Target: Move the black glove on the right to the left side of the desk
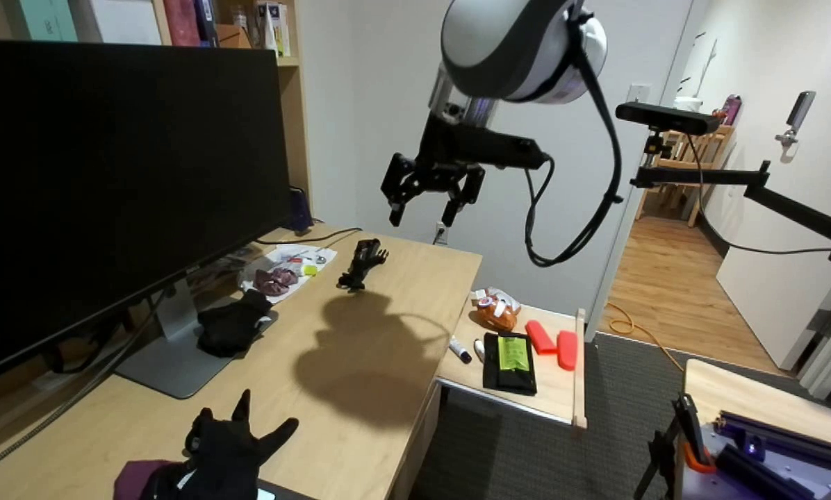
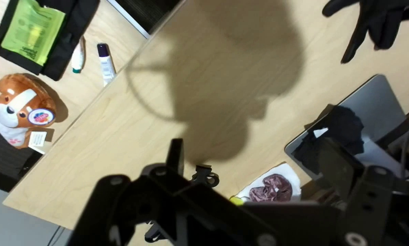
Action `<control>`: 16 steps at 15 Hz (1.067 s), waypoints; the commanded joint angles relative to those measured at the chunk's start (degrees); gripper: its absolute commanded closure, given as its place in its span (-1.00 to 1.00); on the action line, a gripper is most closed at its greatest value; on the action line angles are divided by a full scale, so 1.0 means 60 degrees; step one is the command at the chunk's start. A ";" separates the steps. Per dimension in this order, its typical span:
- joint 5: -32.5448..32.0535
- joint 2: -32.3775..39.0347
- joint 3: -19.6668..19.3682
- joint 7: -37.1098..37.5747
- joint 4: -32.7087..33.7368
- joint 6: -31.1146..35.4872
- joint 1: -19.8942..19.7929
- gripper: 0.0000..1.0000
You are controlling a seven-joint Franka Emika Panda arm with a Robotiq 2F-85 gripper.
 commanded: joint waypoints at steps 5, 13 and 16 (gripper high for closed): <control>-0.0029 -0.1393 0.0201 -0.1860 -0.0547 -0.1486 -0.0353 -1.00; -0.0652 -0.1370 0.0303 -0.1268 -0.0610 -0.0041 -0.0627 -1.00; -0.1851 -0.1186 0.0320 -0.1545 -0.0694 0.1192 -0.0986 -1.00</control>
